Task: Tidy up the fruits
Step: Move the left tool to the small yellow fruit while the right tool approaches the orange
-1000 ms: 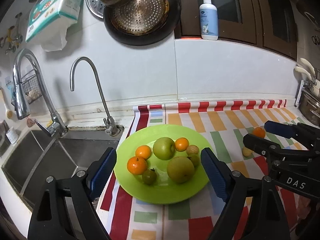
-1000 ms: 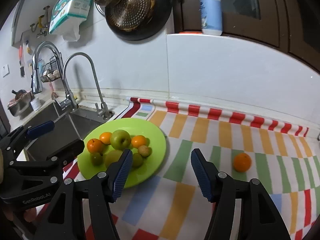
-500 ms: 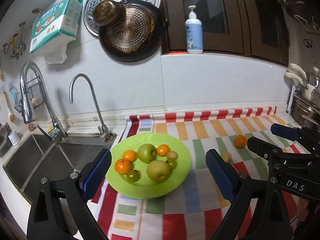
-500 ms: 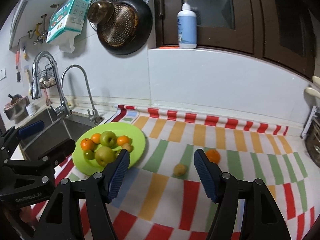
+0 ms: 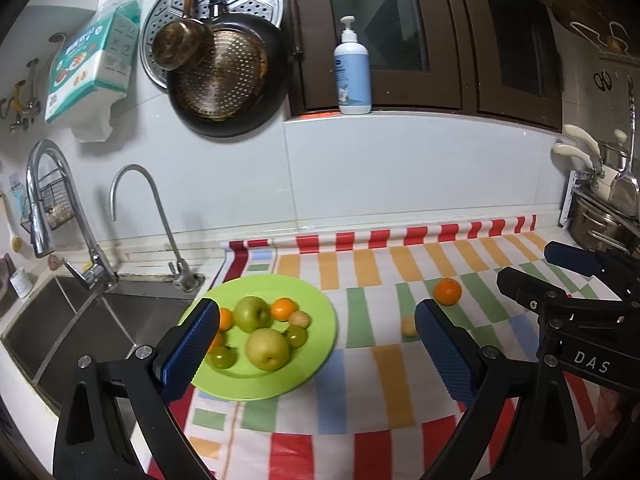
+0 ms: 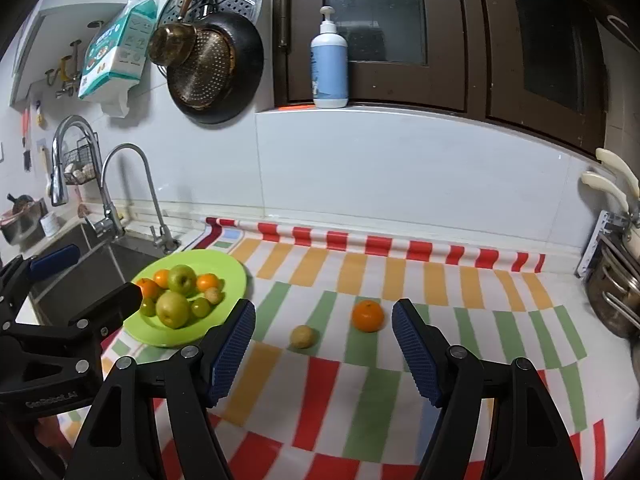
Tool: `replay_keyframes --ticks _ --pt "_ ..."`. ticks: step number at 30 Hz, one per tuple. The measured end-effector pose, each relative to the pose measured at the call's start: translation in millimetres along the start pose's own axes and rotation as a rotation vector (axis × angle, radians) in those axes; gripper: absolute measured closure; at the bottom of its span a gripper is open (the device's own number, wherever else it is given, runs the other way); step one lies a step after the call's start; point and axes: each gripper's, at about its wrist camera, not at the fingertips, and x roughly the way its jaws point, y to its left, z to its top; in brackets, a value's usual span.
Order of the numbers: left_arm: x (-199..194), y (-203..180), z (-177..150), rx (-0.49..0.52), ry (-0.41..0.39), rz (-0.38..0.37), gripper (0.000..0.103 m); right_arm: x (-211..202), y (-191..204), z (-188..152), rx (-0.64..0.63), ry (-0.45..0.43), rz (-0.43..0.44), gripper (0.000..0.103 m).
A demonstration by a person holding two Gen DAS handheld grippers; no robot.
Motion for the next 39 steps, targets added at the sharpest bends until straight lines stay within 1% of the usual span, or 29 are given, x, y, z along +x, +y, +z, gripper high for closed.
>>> replay_keyframes --ticks 7,19,23,29,32,34,37,39 --pt "15 -20 1 -0.014 0.013 -0.005 0.002 9 -23 -1 -0.003 0.016 -0.001 0.031" --pt "52 -51 -8 0.01 0.059 -0.062 0.004 47 -51 -8 -0.054 0.077 0.018 0.032" --pt "68 -58 -11 0.011 0.089 -0.085 0.009 64 -56 -12 -0.07 0.104 0.029 0.032" --pt "93 -66 -17 0.014 0.145 -0.135 0.019 87 -64 -19 -0.082 0.146 0.045 0.032" --pt "107 -70 -20 0.021 0.168 -0.15 0.025 99 -66 -24 -0.083 0.169 0.054 0.032" --pt "116 -72 -22 0.026 0.193 -0.163 0.033 107 -66 -26 -0.087 0.182 0.06 0.032" --pt "129 -75 -27 0.031 0.238 -0.183 0.04 117 -67 -29 -0.096 0.197 0.068 0.032" --pt "136 -76 -30 0.033 0.263 -0.202 0.042 125 -67 -30 -0.102 0.211 0.075 0.032"
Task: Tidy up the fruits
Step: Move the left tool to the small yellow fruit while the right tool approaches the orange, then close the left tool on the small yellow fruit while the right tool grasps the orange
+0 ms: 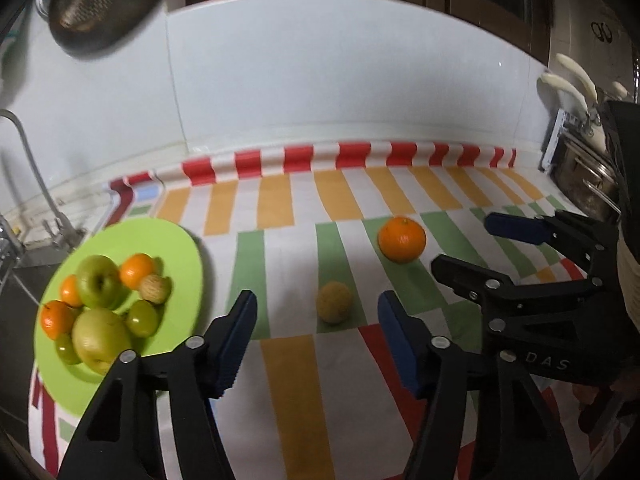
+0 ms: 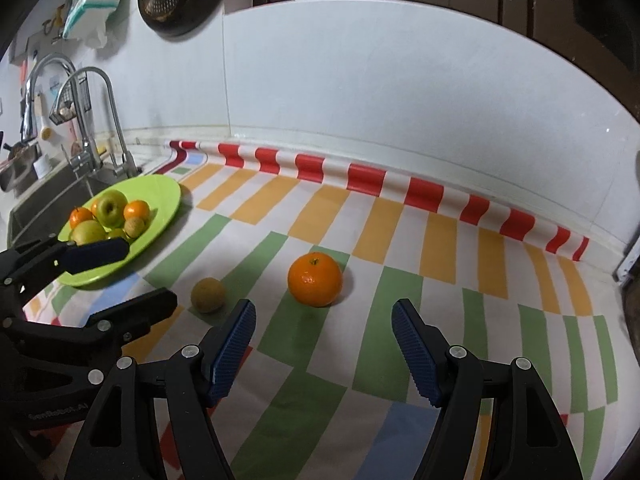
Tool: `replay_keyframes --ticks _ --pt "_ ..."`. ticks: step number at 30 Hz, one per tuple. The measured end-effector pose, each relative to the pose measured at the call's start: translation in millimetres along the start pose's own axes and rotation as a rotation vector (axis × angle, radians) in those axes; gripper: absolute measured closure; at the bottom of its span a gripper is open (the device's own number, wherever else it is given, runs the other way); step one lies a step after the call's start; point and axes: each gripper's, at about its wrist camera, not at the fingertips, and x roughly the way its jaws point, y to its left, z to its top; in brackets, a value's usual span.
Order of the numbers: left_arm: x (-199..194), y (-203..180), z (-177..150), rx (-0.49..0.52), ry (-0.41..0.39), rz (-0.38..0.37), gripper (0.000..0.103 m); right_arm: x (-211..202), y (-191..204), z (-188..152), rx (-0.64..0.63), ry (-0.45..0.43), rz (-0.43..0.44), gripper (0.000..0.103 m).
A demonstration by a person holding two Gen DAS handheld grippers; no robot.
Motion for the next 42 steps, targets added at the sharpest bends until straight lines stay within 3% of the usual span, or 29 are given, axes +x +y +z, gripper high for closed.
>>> replay_keyframes --ticks 11,21,27,33,42 --pt "33 -2 5 0.014 0.075 -0.032 0.054 37 -3 4 -0.017 0.065 0.059 0.042" --pt "47 -1 8 0.009 0.104 -0.073 0.076 54 -3 10 -0.008 0.086 0.085 0.048" --pt "45 3 10 0.019 0.087 -0.052 0.076 63 3 14 -0.028 0.095 0.082 0.048" --pt "45 13 15 0.002 0.068 -0.017 0.076 68 0 18 0.006 0.1 0.07 0.06" --pt "37 16 17 -0.006 0.05 -0.016 0.076 54 7 15 0.019 0.084 0.078 0.06"
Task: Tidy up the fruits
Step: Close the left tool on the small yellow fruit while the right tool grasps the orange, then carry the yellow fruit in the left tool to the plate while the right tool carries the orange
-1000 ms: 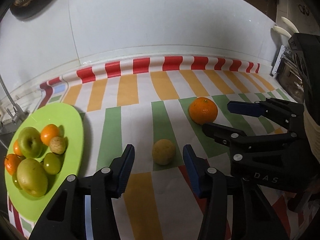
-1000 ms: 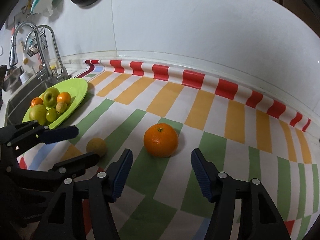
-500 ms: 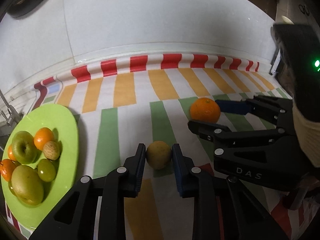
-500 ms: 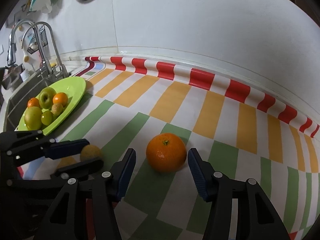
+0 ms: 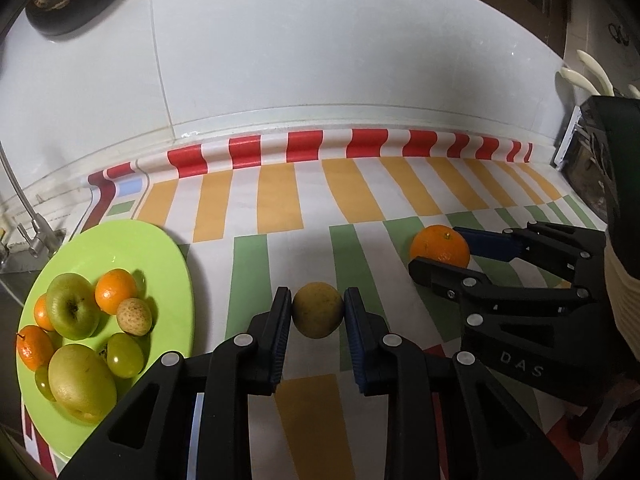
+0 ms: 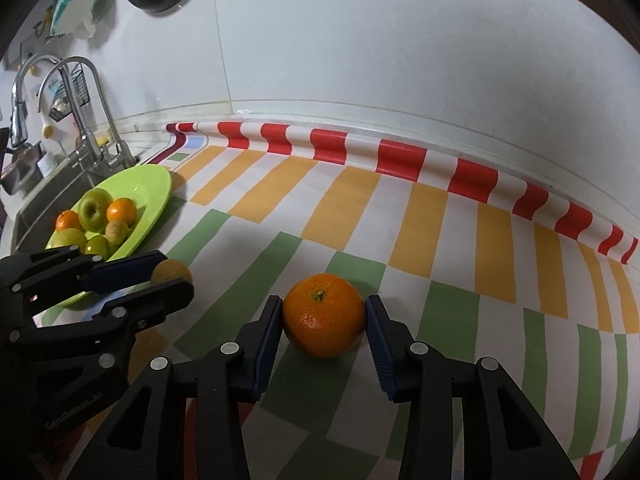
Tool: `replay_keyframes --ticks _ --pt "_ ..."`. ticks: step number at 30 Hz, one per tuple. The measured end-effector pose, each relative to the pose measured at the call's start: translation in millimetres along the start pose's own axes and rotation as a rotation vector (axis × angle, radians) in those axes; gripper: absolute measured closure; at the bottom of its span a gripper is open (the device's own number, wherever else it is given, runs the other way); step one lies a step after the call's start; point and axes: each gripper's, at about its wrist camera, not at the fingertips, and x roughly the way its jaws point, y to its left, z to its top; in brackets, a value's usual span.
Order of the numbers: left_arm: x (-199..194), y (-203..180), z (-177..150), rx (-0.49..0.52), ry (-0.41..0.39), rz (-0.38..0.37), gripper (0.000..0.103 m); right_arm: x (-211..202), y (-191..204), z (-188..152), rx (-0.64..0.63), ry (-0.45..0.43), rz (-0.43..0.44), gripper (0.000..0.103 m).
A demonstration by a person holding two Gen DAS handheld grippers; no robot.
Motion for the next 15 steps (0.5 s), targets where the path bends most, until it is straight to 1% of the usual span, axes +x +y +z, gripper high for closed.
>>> replay_keyframes --ticks 7,15 --pt "-19 2 -2 -0.007 -0.027 -0.004 0.076 -22 6 -1 0.024 -0.023 -0.002 0.06" --pt "-50 6 -5 -0.013 -0.071 0.002 0.076 -55 24 -3 0.033 -0.067 -0.008 0.06"
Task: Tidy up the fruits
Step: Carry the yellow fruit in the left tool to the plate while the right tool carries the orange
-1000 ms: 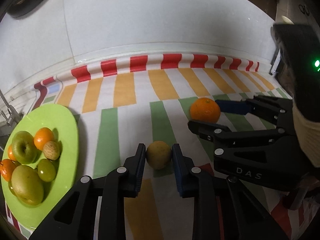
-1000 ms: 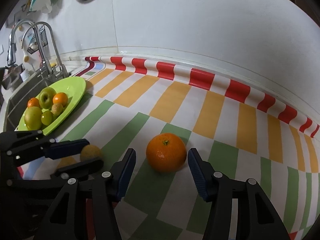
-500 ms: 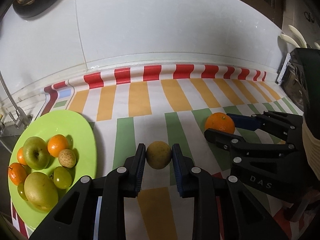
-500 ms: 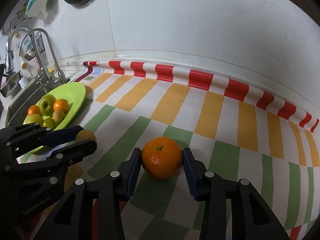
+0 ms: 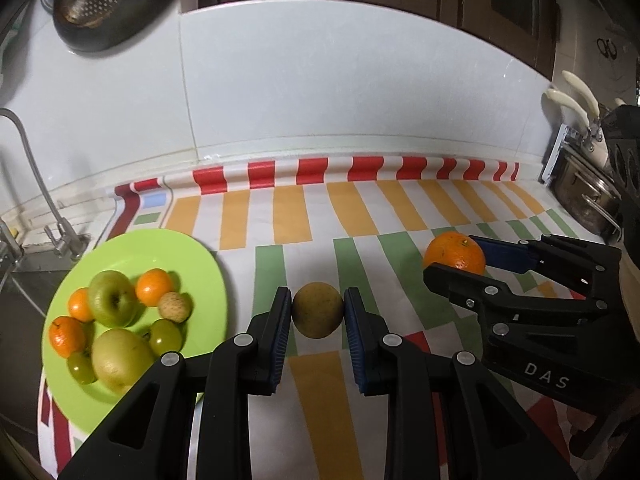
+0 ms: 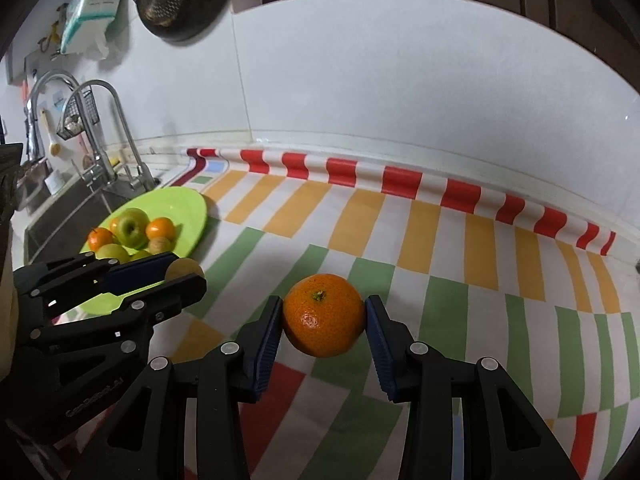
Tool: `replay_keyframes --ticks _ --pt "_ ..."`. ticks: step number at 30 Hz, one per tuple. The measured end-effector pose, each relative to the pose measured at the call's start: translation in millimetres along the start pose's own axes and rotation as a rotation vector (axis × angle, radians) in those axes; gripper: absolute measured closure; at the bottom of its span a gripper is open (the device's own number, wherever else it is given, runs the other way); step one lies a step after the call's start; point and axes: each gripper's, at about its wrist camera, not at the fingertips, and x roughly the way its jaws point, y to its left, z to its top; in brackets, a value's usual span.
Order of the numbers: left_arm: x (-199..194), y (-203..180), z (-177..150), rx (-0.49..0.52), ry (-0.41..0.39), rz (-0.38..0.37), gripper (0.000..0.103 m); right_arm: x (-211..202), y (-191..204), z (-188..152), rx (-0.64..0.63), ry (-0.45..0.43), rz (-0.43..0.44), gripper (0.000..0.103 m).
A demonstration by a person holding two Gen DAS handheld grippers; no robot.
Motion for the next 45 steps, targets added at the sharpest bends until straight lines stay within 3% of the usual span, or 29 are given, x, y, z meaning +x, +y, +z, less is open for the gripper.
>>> replay_keyframes --ticks 24,45 --pt "-97 32 -26 -0.036 -0.116 0.046 0.076 -75 68 -2 -0.02 -0.121 0.012 0.06" --pt "-142 98 -37 -0.037 -0.169 0.089 0.076 -86 146 6 -0.039 -0.173 0.027 0.06"
